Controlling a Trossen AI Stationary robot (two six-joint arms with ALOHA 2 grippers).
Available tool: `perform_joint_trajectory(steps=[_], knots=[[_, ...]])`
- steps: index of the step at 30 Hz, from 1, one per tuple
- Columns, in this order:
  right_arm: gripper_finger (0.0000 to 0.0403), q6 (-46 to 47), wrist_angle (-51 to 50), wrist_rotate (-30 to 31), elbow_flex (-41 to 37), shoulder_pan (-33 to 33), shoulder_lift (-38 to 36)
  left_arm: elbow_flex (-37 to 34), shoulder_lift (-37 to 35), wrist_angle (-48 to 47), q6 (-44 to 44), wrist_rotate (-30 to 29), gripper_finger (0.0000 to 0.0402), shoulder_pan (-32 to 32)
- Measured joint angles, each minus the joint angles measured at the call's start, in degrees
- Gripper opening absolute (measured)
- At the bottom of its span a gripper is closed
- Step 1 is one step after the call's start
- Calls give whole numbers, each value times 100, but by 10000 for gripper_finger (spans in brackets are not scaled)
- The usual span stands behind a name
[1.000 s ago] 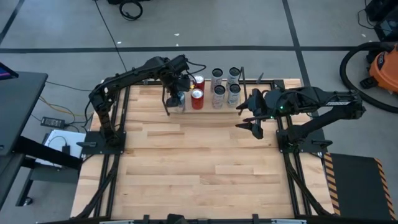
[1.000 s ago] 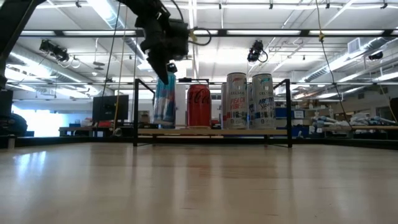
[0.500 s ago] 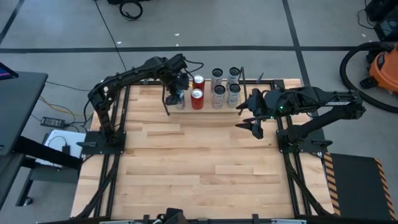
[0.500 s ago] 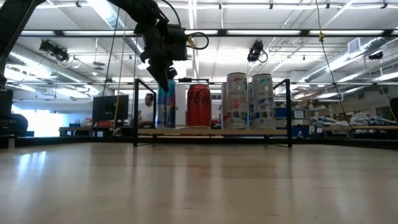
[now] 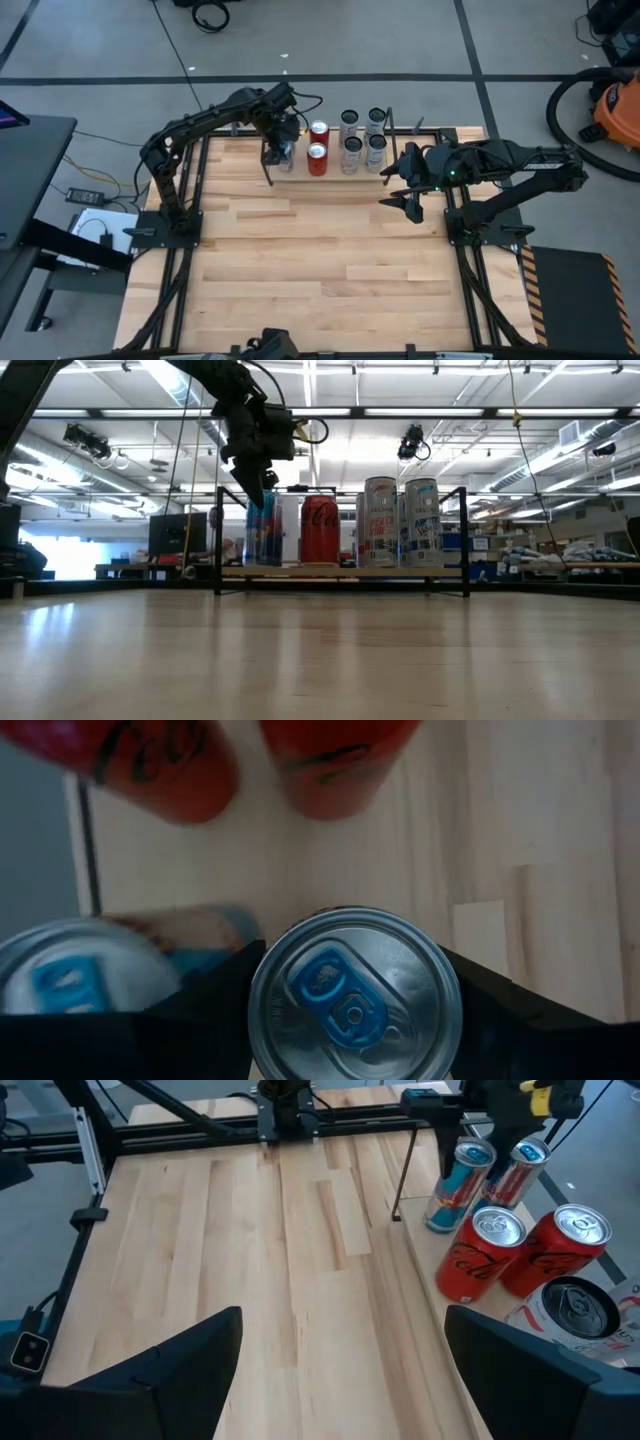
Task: Place canned beverage on shelf
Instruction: Put the blue soda can on the shelf aligned with the other blue soda can
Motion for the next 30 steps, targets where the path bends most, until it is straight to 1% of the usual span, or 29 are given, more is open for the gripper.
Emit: perform_joint_trajectory(steps=[6, 13, 16, 24, 27, 30], knots=[[358, 2, 0, 0, 0, 0, 2, 0, 0, 25, -100, -18, 243, 35], [358, 2, -2, 0, 0, 0, 2, -8, 6, 39, -112, -31, 279, -49], [358, 0, -2, 0, 1, 0, 2, -11, 9, 73, -121, -27, 288, -117], [358, -1, -2, 0, 2, 0, 4, 3, -11, 211, -180, -64, 290, -164], [358, -1, -4, -1, 2, 0, 7, 89, -20, 221, -232, -216, 290, -166], [358, -34, -4, 2, 2, 0, 7, 268, -22, 206, -301, -220, 290, -174]])
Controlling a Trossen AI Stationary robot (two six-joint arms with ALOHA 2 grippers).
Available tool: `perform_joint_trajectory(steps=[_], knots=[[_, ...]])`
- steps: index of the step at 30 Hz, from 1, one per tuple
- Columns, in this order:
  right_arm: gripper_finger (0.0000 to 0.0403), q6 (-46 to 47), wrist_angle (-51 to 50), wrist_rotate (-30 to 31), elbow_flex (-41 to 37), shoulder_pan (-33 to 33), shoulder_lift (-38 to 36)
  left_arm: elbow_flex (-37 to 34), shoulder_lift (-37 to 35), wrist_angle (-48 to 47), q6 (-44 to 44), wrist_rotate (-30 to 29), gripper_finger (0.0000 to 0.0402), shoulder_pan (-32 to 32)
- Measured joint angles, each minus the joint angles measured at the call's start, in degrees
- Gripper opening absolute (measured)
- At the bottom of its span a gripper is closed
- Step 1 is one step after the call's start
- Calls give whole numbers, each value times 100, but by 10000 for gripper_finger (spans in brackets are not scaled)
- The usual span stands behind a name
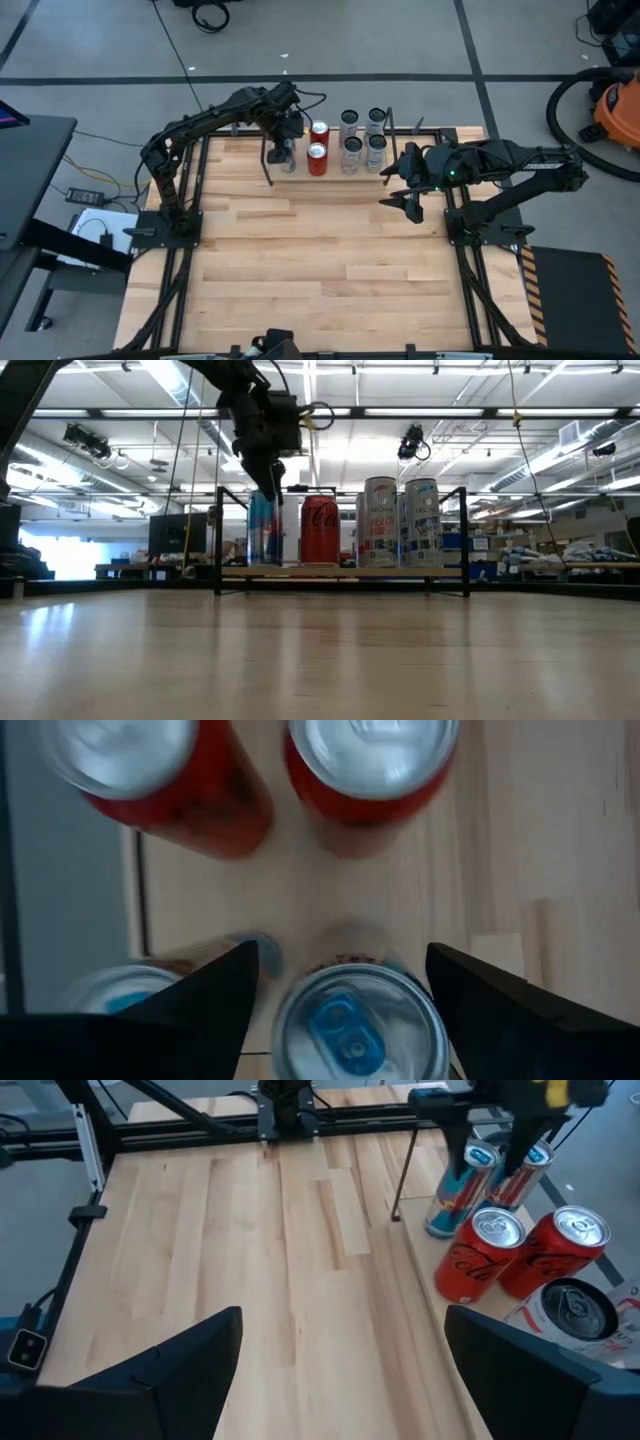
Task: Place canned beverage on shelf
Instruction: Put the blue soda can on the shelf aligned with the other blue soda can
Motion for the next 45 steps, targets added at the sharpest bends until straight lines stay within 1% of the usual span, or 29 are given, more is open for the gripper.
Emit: perform_joint_trajectory(steps=[4, 9, 13, 15, 21, 24, 27, 32, 35, 42, 44, 45], knots=[[358, -151, -2, 2, 0, 0, 0, 328, -9, -61, -138, -3, 290, -31], [358, -69, 9, 3, 0, 0, 0, 686, -13, -235, -323, 125, 291, -115], [358, -98, 13, 70, 0, -29, -24, 946, -13, -568, -349, 138, 291, -219], [358, -306, 8, 167, 0, -68, -92, 1097, -13, -728, -459, 142, 291, -282], [358, -505, 2, 176, 0, -173, -630, 1852, -13, -1298, -833, 168, 291, -427], [358, -574, 11, 170, 2, -181, -1003, 2171, -13, -1398, -1052, 455, 291, -421], [358, -558, 22, 152, 7, -181, -1264, 2272, -13, -1493, -1280, 685, 291, -380], [358, -444, -158, -136, 7, -181, -1468, 2272, -13, -1593, -1621, 688, 291, -345], [358, -366, -245, -280, 7, -181, -1468, 2272, -13, -1525, -2104, 688, 291, -350], [358, -368, -386, -350, 4, -181, -1368, 2270, -4, -1503, -3795, 640, 291, -363], [358, -366, -387, -350, 4, -181, -1344, 2270, 7, -1545, -4504, 371, 291, -401], [358, -368, -389, -351, 4, -181, -1340, 2267, 11, -1612, -4858, 122, 291, -430]])
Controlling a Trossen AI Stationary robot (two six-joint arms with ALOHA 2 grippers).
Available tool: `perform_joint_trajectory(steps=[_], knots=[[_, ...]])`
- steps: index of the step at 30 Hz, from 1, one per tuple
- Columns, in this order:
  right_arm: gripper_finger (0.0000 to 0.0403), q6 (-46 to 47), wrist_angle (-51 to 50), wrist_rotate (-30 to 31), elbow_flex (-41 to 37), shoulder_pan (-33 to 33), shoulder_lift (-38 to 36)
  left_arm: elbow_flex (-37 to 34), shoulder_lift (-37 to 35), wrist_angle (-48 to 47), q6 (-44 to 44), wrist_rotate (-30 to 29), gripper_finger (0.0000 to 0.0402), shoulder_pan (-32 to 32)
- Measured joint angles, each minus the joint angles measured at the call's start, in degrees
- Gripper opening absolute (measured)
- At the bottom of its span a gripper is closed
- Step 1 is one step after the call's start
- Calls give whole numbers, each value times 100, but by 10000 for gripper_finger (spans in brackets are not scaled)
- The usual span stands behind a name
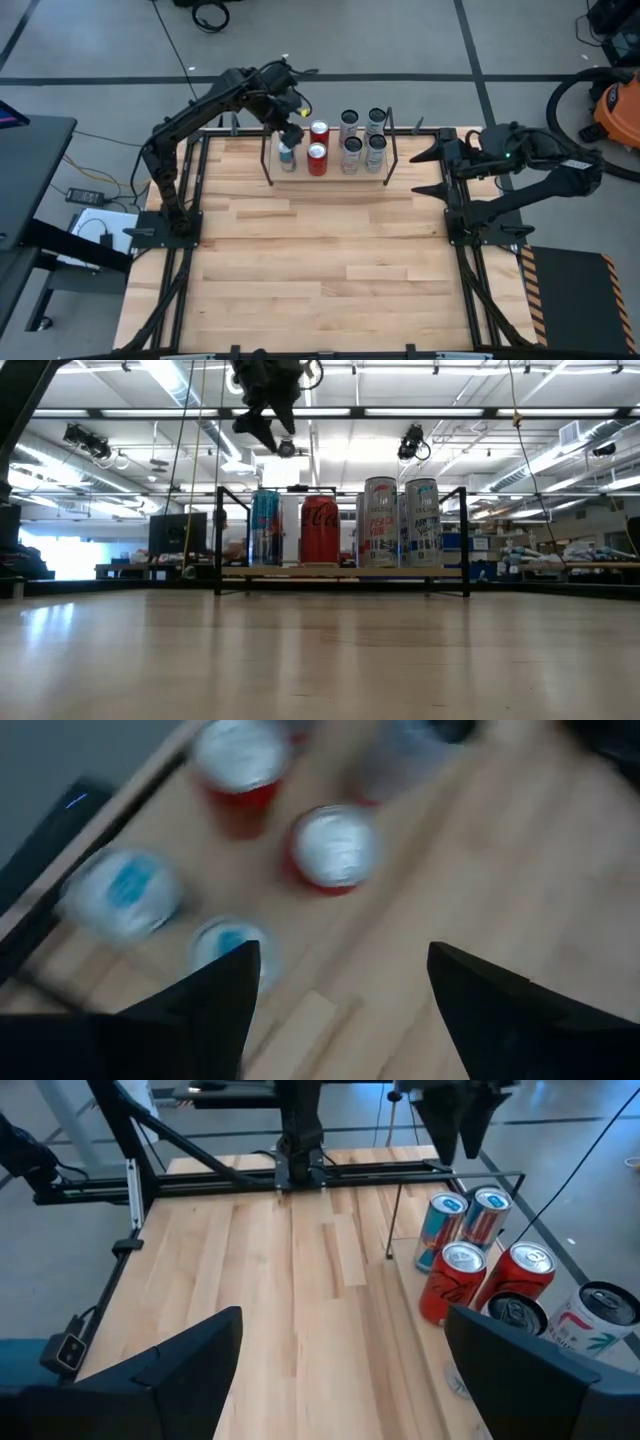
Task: Place canned beverage on shelf
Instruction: Put the blue soda can on the shelf aligned with the other blue soda can
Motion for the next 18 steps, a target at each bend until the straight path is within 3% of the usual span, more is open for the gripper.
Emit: perform_joint_trajectory(steps=[5, 9, 18], knots=[[358, 0, -7, -3, -1, 0, -1, -2, 0, -160, -1306, -1438, 291, -180], [358, -2, -48, -16, -2, 0, 1, -2, 0, -190, -2024, -1497, 291, -217], [358, 175, -317, -464, -4, 7, 1, -6, 173, -611, -2371, -1519, 291, -349]])
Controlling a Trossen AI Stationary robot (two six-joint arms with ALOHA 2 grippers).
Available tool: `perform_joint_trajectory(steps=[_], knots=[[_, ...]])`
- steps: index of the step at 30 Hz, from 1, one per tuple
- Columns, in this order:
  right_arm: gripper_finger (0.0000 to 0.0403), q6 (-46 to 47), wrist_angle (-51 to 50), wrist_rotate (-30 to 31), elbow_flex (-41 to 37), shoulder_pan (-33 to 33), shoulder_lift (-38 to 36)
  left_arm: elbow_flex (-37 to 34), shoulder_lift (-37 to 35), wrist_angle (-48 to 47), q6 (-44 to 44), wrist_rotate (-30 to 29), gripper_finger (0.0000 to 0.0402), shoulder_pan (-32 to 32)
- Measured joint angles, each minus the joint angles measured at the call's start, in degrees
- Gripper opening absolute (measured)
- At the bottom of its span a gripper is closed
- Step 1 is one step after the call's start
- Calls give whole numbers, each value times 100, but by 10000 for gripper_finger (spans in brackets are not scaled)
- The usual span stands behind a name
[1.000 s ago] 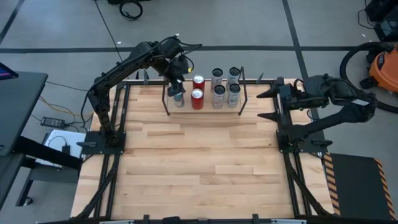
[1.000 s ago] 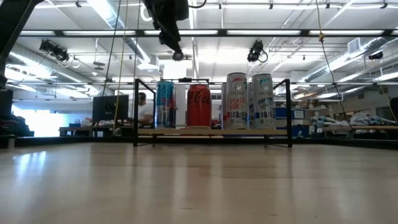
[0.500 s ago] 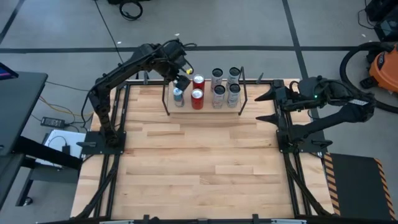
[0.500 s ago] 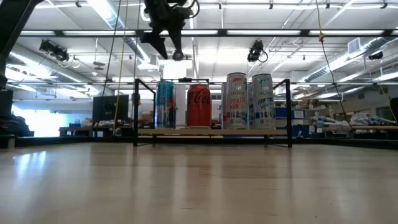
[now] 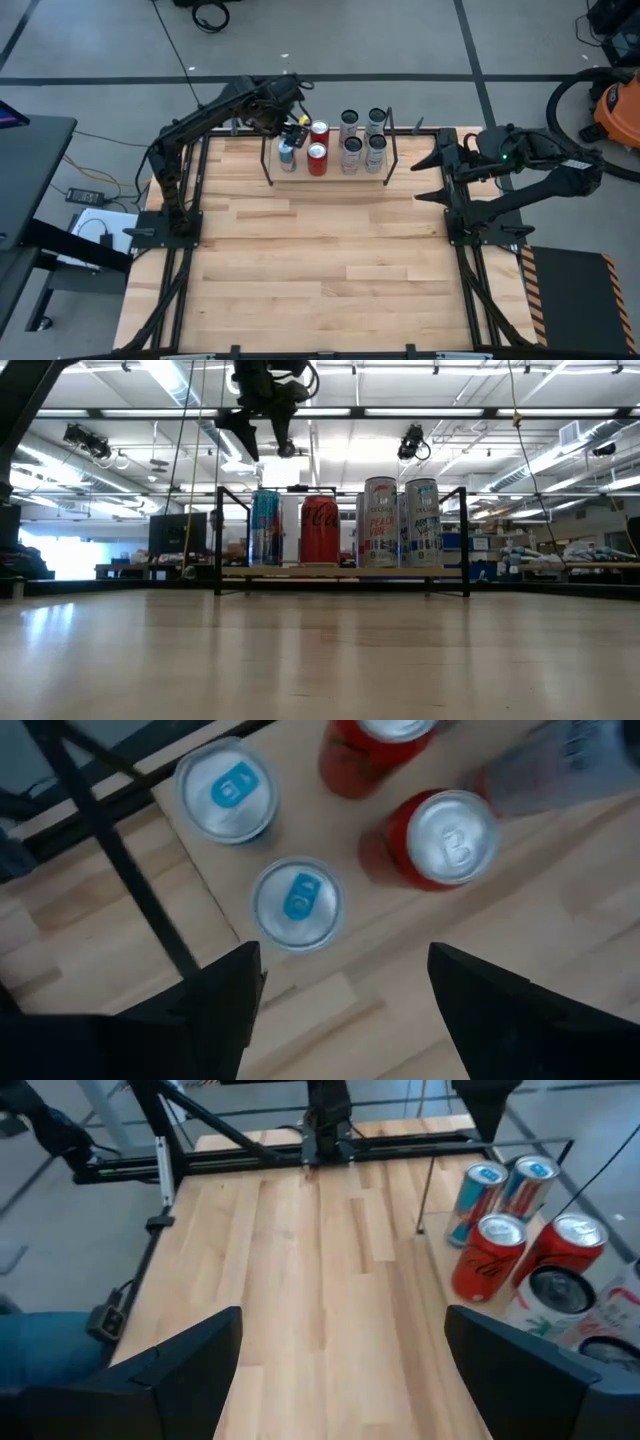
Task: Place canned beverage on shelf
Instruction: Put the blue soda can on the shelf aligned with the other blue soda can
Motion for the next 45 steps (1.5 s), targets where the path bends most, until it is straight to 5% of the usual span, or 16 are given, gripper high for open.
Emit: perform_joint_trajectory(steps=[32, 39, 45], knots=[[358, 144, -32, -311, -121, 0, 225, -334, 399, -390, 428, 48, 291, 99], [358, 144, 23, -310, -294, 0, 227, -720, 381, 437, 759, 80, 291, -25], [358, 144, 110, -336, -356, 0, 226, -620, 362, 168, 632, 68, 291, 17]])
